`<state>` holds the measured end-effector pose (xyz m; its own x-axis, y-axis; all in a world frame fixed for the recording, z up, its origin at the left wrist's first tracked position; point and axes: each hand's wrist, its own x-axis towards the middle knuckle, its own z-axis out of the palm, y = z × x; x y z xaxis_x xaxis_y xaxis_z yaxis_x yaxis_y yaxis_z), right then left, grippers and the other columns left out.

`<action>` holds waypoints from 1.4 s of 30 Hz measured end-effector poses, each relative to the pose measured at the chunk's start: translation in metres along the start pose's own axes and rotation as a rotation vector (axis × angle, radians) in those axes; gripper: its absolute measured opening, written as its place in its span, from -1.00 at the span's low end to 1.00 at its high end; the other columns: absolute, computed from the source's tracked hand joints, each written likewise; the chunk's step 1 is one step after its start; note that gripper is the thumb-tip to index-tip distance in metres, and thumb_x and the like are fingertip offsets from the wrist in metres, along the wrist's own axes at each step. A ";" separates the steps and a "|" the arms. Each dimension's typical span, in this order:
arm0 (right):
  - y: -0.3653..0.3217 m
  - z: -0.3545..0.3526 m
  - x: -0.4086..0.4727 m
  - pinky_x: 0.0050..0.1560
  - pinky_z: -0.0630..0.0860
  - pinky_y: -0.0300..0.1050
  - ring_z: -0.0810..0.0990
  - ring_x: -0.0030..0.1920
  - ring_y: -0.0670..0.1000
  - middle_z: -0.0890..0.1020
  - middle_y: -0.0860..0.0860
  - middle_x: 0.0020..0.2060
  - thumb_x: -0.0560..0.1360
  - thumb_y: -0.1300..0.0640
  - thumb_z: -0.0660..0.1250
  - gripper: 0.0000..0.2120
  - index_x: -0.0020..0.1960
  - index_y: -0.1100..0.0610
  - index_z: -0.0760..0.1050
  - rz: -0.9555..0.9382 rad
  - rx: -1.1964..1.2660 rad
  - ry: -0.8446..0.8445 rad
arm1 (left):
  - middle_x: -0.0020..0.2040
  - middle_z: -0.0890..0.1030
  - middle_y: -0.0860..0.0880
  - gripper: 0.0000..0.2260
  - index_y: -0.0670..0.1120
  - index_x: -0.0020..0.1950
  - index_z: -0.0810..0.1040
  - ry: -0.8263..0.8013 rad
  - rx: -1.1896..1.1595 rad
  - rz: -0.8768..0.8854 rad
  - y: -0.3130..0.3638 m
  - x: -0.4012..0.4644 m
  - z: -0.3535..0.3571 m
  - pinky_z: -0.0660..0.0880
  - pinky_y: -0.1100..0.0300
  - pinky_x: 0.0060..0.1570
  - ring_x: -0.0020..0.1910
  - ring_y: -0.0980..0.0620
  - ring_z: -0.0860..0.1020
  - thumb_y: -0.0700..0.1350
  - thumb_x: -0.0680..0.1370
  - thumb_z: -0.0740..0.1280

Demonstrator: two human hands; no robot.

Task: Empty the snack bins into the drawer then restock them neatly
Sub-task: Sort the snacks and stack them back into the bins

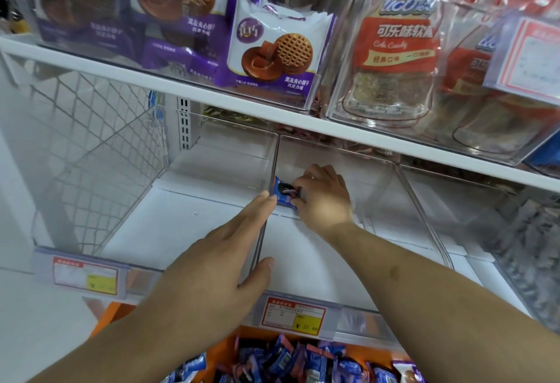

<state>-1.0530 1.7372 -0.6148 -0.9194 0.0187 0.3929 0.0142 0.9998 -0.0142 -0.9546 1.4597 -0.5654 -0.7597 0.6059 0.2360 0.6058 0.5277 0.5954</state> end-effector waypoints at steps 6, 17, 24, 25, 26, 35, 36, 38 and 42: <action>0.001 0.003 0.002 0.05 0.36 -0.01 0.42 0.15 0.12 0.51 -0.02 0.06 0.48 -0.01 0.50 -0.75 0.12 0.04 0.63 -0.035 -0.054 -0.009 | 0.48 -0.26 0.61 -0.30 0.49 0.52 -0.35 0.005 -0.010 -0.006 0.001 0.000 -0.001 0.03 0.43 0.44 0.52 0.51 -0.08 0.20 0.68 0.15; 0.002 -0.088 -0.060 0.16 0.42 -0.15 0.52 0.18 0.08 0.56 -0.01 0.10 0.41 -0.07 0.58 -0.59 0.23 -0.03 0.64 0.009 0.259 0.079 | 0.60 -0.15 0.45 -0.29 0.34 0.65 -0.17 0.011 0.012 -0.005 0.011 0.000 -0.013 -0.04 0.35 0.50 0.57 0.40 -0.07 0.22 0.65 0.23; -0.033 -0.181 -0.199 0.11 0.45 -0.30 0.55 0.15 -0.08 0.53 -0.08 0.15 0.50 0.06 0.56 -0.60 0.32 0.00 0.60 -0.064 0.560 -0.066 | 0.57 0.23 0.31 -0.46 0.21 0.61 0.26 -0.119 0.114 0.218 0.060 -0.038 -0.015 0.23 0.21 0.48 0.53 0.27 0.20 0.22 0.64 0.27; -0.036 -0.180 -0.219 0.12 0.44 -0.33 0.55 0.14 -0.10 0.54 -0.08 0.14 0.50 0.07 0.57 -0.60 0.32 0.02 0.60 -0.084 0.573 -0.119 | 0.54 0.27 0.31 -0.48 0.22 0.59 0.30 -0.181 0.101 0.217 0.065 -0.046 -0.008 0.28 0.21 0.46 0.50 0.28 0.24 0.24 0.63 0.27; -0.036 -0.173 -0.237 0.14 0.43 -0.34 0.54 0.13 -0.14 0.54 -0.08 0.13 0.50 0.07 0.57 -0.59 0.32 0.03 0.59 -0.100 0.567 -0.172 | 0.51 0.31 0.32 -0.49 0.22 0.57 0.32 -0.249 0.096 0.201 0.069 -0.054 0.002 0.31 0.21 0.44 0.48 0.28 0.27 0.25 0.63 0.28; 0.011 -0.028 -0.306 0.43 0.40 -0.05 0.45 0.41 0.09 0.47 0.01 0.38 0.56 0.02 0.47 -0.41 0.53 0.05 0.41 0.221 0.415 -0.548 | 0.54 0.38 0.10 -0.46 0.10 0.58 0.31 -0.596 0.130 -0.120 0.025 -0.095 0.146 0.43 0.12 0.36 0.44 0.06 0.43 0.18 0.64 0.33; 0.011 -0.013 -0.305 0.44 0.41 -0.01 0.45 0.41 0.12 0.47 0.03 0.40 0.56 0.01 0.47 -0.42 0.53 0.06 0.42 0.273 0.433 -0.531 | 0.55 0.38 0.08 -0.45 0.10 0.59 0.30 -0.580 0.104 -0.179 0.018 -0.094 0.162 0.43 0.12 0.36 0.45 0.04 0.43 0.18 0.64 0.34; 0.011 0.017 -0.302 0.42 0.42 0.07 0.44 0.39 0.16 0.47 0.05 0.39 0.55 -0.04 0.47 -0.44 0.51 0.05 0.45 0.352 0.464 -0.498 | 0.53 0.39 0.03 -0.42 0.07 0.59 0.30 -0.536 0.058 -0.269 0.004 -0.091 0.194 0.43 0.09 0.37 0.45 -0.01 0.42 0.19 0.63 0.35; 0.013 0.060 -0.303 0.34 0.48 0.08 0.33 0.31 0.14 0.39 0.00 0.35 0.51 -0.15 0.47 -0.41 0.50 -0.08 0.44 0.368 0.268 -0.528 | 0.32 0.50 0.01 -0.54 -0.01 0.41 0.52 -0.476 -0.022 -0.354 -0.014 -0.081 0.242 0.43 0.13 0.26 0.31 -0.04 0.47 0.14 0.57 0.44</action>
<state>-0.7981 1.7444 -0.7889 -0.9424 0.2818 -0.1800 0.3265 0.8916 -0.3137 -0.8444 1.5479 -0.7785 -0.7222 0.5981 -0.3473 0.3258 0.7371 0.5921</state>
